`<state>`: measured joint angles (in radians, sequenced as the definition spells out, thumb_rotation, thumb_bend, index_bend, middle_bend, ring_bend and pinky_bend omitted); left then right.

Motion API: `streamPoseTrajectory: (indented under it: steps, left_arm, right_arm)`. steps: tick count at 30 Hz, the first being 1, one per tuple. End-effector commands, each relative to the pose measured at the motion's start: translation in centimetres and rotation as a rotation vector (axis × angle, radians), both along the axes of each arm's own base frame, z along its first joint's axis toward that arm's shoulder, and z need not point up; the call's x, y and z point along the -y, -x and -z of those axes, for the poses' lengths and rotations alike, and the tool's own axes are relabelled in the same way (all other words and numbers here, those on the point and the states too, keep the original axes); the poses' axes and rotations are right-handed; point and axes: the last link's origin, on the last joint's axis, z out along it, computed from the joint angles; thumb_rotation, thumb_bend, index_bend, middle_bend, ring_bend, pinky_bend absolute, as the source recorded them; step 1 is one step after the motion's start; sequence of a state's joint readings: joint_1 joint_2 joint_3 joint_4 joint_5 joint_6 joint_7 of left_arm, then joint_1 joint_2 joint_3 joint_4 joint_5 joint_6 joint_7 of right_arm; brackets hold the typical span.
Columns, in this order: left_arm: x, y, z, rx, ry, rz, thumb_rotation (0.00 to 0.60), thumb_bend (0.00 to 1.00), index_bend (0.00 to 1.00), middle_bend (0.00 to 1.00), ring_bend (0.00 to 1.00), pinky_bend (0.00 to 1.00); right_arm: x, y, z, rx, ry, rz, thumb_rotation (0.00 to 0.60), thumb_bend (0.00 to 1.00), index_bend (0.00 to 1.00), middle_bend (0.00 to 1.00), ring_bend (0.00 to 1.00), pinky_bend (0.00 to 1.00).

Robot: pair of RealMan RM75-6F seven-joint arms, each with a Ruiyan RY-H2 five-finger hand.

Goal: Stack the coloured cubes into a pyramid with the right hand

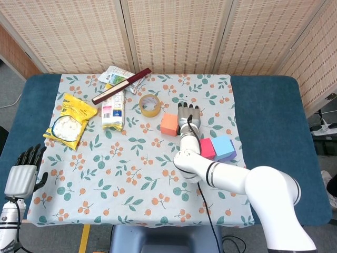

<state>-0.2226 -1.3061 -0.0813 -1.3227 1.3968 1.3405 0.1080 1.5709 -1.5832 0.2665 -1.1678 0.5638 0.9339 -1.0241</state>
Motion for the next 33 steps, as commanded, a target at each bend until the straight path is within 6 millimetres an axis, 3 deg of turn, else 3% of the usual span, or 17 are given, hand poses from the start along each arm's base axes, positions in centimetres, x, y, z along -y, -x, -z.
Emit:
streamPoseTrajectory:
  steps: [1, 20, 33]
  left_arm:
    - [0.0, 0.0, 0.0, -0.001, 0.001, 0.001, 0.600, 0.44, 0.00, 0.00, 0.00, 0.15]
    - [-0.3, 0.1, -0.2, 0.000, -0.006, -0.005, 0.600, 0.44, 0.00, 0.00, 0.00, 0.15]
    - [-0.4, 0.3, -0.1, -0.007, -0.002, -0.017, 0.600, 0.44, 0.00, 0.00, 0.00, 0.15]
  right_arm:
    - [0.1, 0.2, 1.1, 0.005, -0.007, 0.008, 0.600, 0.19, 0.09, 0.00, 0.00, 0.05]
    - [1.3, 0.7, 5.3, 0.026, 0.010, 0.010, 0.600, 0.19, 0.21, 0.00, 0.00, 0.06]
    - [2.5, 1.8, 6.0, 0.051, 0.068, 0.021, 0.600, 0.19, 0.26, 0.00, 0.00, 0.12]
